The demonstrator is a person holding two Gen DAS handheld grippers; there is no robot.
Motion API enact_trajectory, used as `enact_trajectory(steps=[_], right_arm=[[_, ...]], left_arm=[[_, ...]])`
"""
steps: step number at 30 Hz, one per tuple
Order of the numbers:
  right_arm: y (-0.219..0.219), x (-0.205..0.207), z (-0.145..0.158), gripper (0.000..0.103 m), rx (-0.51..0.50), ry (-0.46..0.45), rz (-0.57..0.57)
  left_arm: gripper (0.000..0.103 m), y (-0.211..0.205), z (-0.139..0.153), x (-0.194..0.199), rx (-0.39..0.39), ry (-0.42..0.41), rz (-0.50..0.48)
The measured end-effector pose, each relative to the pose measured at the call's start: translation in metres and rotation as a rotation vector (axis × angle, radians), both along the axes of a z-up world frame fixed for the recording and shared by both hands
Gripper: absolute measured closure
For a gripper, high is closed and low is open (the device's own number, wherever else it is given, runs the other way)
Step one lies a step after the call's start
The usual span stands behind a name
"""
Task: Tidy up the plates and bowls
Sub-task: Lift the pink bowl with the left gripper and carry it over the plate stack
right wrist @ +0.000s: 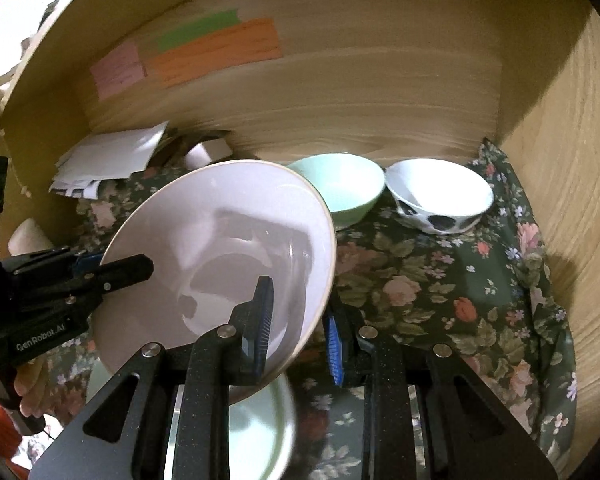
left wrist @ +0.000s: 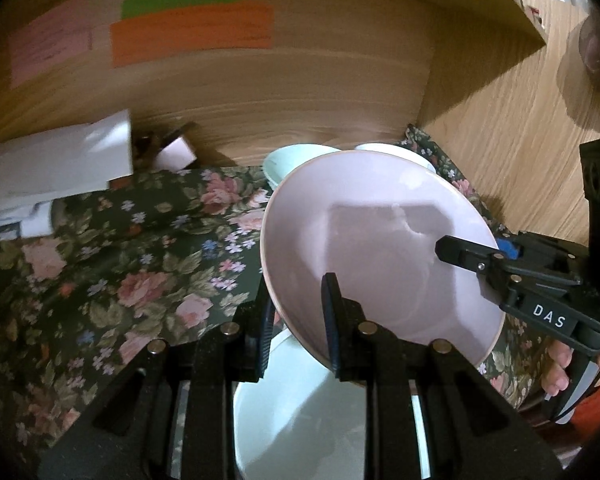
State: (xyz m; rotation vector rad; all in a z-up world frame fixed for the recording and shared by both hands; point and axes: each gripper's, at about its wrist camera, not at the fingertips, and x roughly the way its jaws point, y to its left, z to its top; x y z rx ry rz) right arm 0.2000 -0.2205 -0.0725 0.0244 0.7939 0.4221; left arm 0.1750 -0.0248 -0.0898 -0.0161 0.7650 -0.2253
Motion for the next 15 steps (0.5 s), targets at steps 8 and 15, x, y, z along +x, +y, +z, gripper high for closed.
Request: enact_trajectory(steps=[8,15], right_arm=[[0.028,-0.016,0.003,0.081,-0.004,-0.01,0.056],[0.056,-0.029,0.003,0.081,-0.004,-0.011,0.112]], left_arm=[[0.081,0.029,0.005,-0.029,-0.018,-0.019,0.053],[0.081,0.06,0.004,-0.052,-0.031,-0.027,0.111]])
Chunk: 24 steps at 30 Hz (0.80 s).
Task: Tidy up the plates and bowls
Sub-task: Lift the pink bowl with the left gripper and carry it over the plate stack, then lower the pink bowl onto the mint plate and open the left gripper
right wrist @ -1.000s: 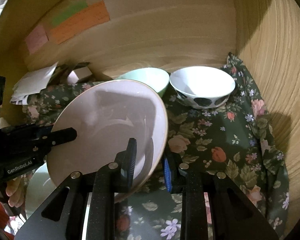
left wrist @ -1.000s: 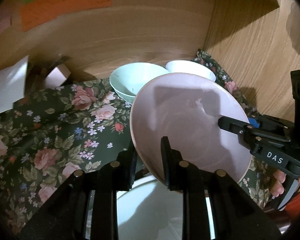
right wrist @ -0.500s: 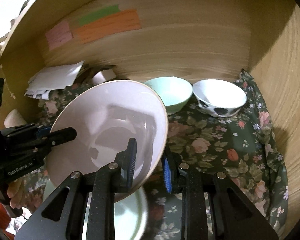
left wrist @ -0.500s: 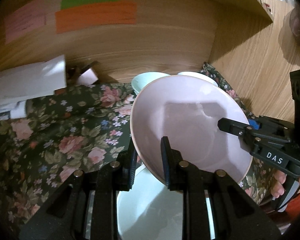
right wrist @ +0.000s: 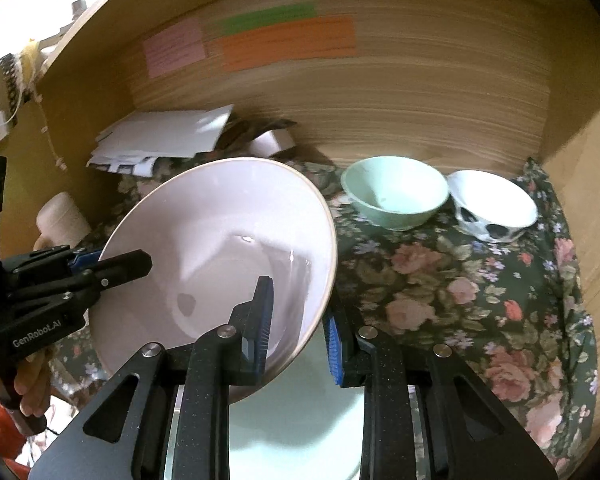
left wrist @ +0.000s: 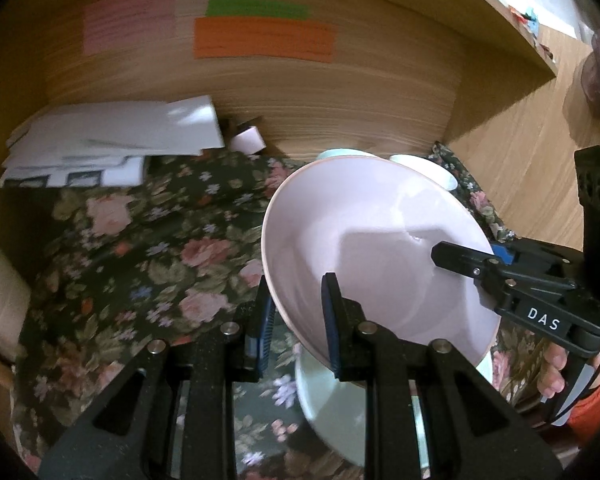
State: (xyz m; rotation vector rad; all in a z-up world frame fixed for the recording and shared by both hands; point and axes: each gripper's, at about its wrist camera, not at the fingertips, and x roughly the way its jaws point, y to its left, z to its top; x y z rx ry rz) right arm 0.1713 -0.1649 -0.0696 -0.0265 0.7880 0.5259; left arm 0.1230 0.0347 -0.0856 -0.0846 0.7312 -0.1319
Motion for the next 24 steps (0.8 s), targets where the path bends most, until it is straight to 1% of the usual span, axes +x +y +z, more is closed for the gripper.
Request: enact_trajectory(steps=[7,15,24], right_arm=[[0.033,-0.01,-0.003,0.081,0.004,0.01,0.069],[0.071,-0.019,-0.014,0.081,0.003,0.042,0.15],[0.1,-0.024,-0.032,0.081,-0.038,0.083,0.214]], left_arm=[[0.081,0.03,-0.002,-0.026,-0.001,0.003,0.063],[0.081,0.057,-0.008,-0.049,0.009,0.012,0.127],[0.081,0.08,-0.028,-0.061,-0.007,0.064,0.182]])
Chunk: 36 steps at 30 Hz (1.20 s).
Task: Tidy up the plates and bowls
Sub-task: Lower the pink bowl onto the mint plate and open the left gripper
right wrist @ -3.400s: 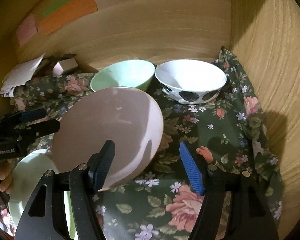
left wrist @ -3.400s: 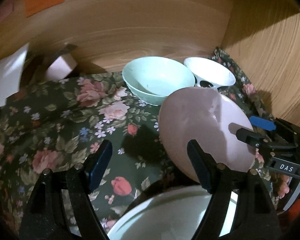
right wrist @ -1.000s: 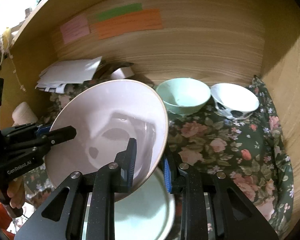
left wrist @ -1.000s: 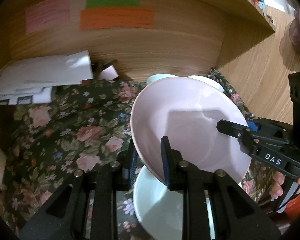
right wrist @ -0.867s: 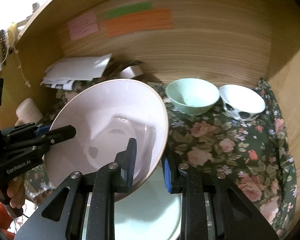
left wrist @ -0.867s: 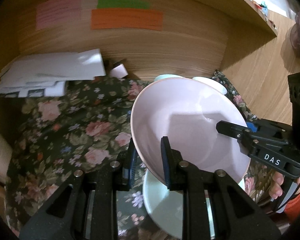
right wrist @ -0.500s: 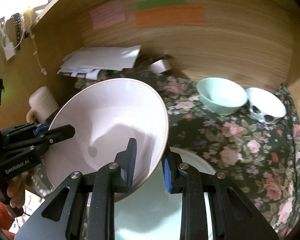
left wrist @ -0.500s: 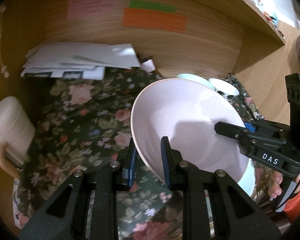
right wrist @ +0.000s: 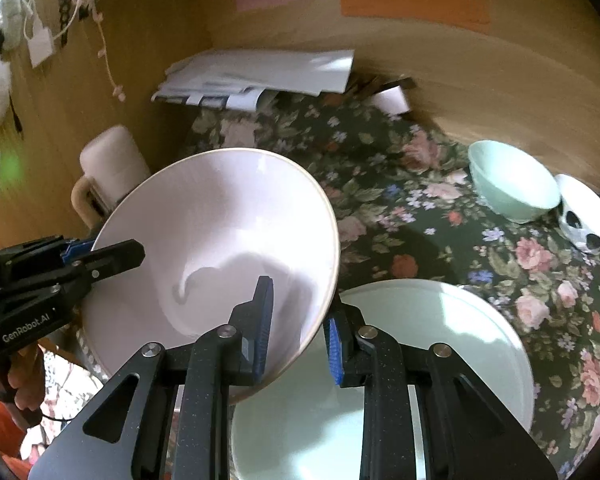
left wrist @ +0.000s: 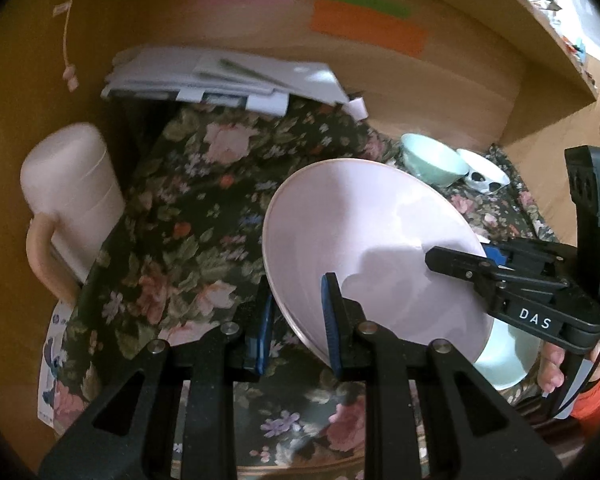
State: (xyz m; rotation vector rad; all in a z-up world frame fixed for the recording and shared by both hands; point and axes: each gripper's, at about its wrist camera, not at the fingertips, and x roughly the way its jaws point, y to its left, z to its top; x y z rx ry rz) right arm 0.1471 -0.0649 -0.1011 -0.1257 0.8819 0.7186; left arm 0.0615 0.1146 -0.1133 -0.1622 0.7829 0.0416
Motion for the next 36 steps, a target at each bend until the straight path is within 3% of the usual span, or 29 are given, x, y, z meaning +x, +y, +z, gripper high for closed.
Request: enact_trajectory(steps=[15,36], right_arm=[[0.031,0.001,-0.018,0.081,-0.081,0.045,0.067],[0.039,0.004,-0.023,0.077,-0.124,0.04,0.119]], left_arm=[[0.081,0.018,-0.029,-0.005,-0.012,0.075,0.047],[0.078,0.022,-0.036,-0.005,-0.011,0.076,0.066]])
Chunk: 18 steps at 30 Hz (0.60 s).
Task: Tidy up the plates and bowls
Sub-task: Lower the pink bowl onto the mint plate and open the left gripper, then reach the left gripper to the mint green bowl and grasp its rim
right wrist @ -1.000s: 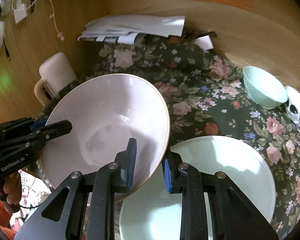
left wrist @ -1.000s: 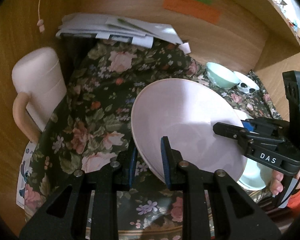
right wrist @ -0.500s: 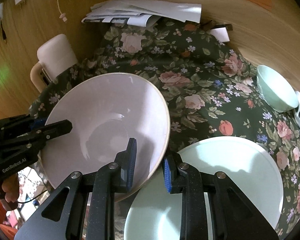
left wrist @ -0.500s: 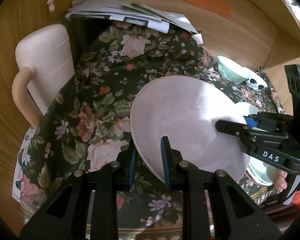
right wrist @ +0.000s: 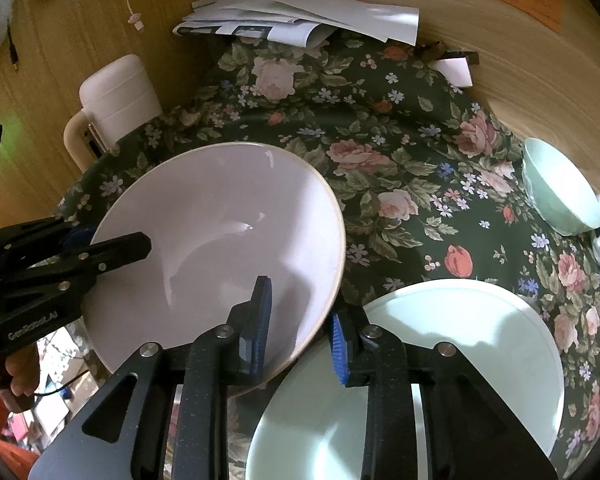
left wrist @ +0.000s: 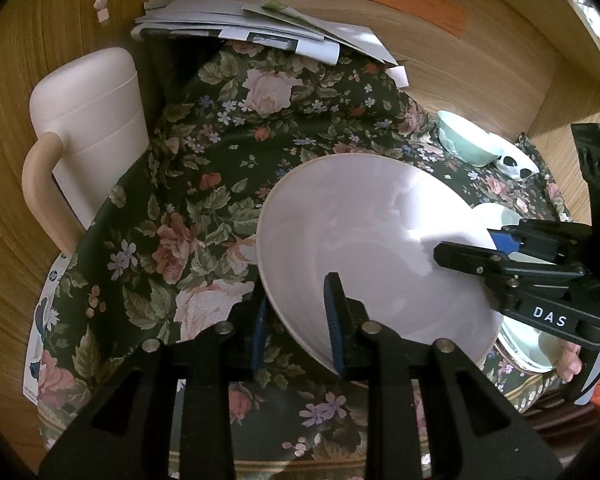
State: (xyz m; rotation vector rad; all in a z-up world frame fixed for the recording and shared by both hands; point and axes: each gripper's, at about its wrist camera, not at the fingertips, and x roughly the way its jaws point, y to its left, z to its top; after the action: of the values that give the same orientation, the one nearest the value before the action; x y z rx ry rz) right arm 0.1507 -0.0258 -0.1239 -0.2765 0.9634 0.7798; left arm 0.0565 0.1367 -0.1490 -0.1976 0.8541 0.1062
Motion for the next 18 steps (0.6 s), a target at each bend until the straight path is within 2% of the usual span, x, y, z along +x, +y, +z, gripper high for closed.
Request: enact_trajectory(steps=[4,5,9,13,18], right_arm=[[-0.012,-0.001,0.009,0.074,0.028,-0.015,-0.008],[-0.015,-0.001,0.012,0.073,0.038,-0.025,-0.011],[-0.027,-0.003,0.03,0.059,0.074,-0.08,-0.032],[-0.044,-0.004,0.046,0.051,0.09,-0.15,-0.061],[-0.071,0.003,0.06,0.047,0.101,-0.202,-0.117]], left_arm=[[0.073,0.0,0.015,-0.003,0.037,-0.048,0.019],[0.069,-0.001,0.019,-0.004,0.045,-0.062,0.023],[0.054,-0.006,0.042,-0.008,0.068,-0.142,0.026],[0.045,-0.018,0.061,-0.005,0.083,-0.205,0.002],[0.034,-0.038,0.077,0.004,0.09,-0.264,-0.043]])
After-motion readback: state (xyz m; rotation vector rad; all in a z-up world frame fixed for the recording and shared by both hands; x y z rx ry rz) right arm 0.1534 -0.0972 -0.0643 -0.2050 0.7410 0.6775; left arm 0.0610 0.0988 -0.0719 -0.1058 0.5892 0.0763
